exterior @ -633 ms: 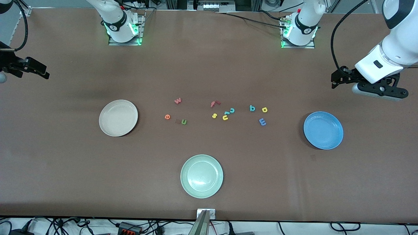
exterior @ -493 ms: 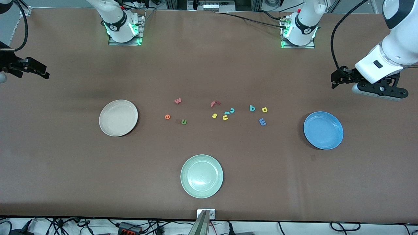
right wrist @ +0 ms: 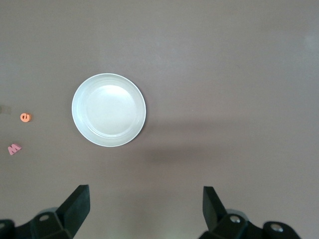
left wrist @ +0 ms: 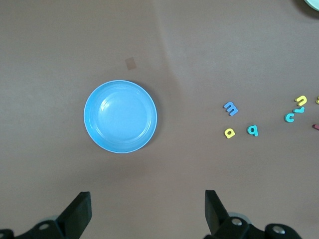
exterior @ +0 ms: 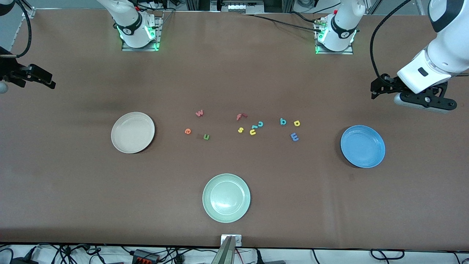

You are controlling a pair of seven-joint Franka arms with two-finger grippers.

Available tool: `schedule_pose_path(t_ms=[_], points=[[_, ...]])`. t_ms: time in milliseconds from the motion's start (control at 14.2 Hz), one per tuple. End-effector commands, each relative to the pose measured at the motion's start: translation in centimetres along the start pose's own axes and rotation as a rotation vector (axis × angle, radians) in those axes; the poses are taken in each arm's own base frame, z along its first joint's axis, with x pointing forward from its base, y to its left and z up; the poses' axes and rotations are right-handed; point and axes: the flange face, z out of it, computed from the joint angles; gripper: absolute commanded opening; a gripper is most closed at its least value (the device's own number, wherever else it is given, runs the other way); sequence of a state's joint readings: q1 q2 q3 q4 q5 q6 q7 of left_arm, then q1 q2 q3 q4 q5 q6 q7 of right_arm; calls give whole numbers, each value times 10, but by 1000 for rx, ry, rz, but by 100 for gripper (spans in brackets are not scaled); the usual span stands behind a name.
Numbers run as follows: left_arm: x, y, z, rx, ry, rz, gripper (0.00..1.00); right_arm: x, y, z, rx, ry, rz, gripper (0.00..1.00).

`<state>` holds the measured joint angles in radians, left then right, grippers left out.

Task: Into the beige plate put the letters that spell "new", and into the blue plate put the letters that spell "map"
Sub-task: 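Move the right gripper toward the beige plate and letters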

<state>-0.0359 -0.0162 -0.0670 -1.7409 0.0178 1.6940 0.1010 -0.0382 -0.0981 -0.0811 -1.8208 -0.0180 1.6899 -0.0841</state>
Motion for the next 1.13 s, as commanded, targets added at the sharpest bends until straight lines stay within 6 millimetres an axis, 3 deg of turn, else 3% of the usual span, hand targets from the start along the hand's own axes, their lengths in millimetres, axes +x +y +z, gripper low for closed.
schedule_pose_path(t_ms=[0,774,915,1056], points=[[2,2,-6,-23,-2,8,100,-3,3,0,-3,-3,-30,100],[2,3,-7,-23,-1,8,100,1,1,5,-3,-11,-36,100],[2,3,-7,-23,-4,8,100,8,-13,18,-1,-38,-61,100],[2,3,-7,-23,-4,10,100,24,-37,52,2,-95,-102,100]])
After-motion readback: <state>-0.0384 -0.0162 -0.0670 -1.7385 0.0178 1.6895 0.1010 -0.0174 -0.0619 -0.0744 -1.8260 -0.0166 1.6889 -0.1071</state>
